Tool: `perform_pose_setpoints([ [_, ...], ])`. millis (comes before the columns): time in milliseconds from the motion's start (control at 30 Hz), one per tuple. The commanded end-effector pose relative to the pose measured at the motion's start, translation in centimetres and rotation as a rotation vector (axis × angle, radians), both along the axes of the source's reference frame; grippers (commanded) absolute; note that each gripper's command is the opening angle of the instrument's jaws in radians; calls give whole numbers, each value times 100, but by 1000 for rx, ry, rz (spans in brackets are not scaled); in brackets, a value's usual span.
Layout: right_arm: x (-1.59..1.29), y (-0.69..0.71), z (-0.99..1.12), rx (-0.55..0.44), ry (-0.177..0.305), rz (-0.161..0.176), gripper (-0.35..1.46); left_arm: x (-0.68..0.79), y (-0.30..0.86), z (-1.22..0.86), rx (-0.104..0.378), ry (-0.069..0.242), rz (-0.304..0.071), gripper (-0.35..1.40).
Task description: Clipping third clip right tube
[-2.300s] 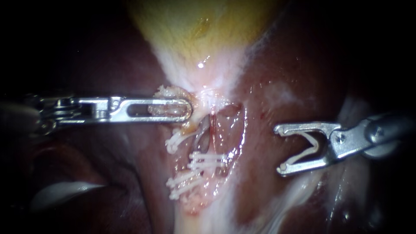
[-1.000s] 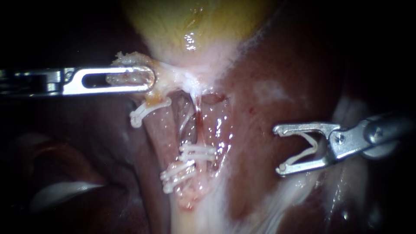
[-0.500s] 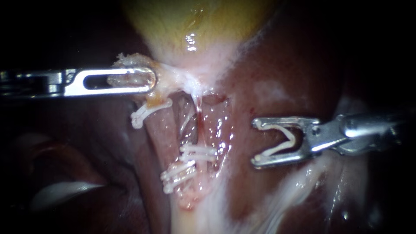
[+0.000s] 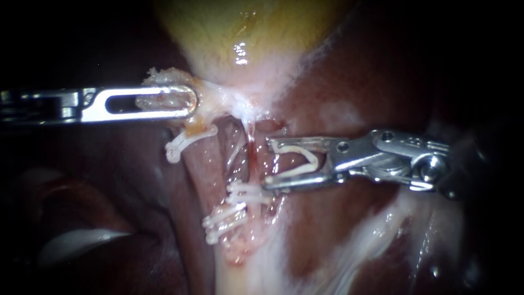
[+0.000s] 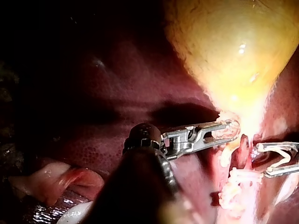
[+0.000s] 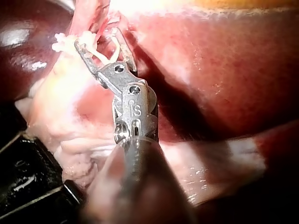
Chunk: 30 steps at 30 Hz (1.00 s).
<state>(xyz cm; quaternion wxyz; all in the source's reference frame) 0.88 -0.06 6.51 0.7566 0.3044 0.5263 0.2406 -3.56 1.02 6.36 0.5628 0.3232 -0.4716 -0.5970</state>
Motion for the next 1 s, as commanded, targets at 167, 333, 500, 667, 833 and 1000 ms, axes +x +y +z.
perform_pose_setpoints([
  [167, 12, 6, 10, 37, -2, 25, 49, -1, -1, -1, 0, 0, 1, -35],
  [333, 24, 8, 17, 58, 2, 40, 49, -1, -1, -1, 0, 0, 1, -35],
  [500, 34, 6, 25, 81, 26, 51, 49, -1, -1, -1, 0, 0, 1, -35],
  [667, 40, 5, 29, 101, 58, 54, 49, -1, -1, -1, 0, 0, 1, -35],
  [833, 41, 5, 29, 106, 65, 60, 49, -1, -1, -1, 0, 0, 1, -35],
  [1000, 41, 4, 29, 106, 67, 62, 49, -1, -1, -1, 0, 0, 1, -35],
])
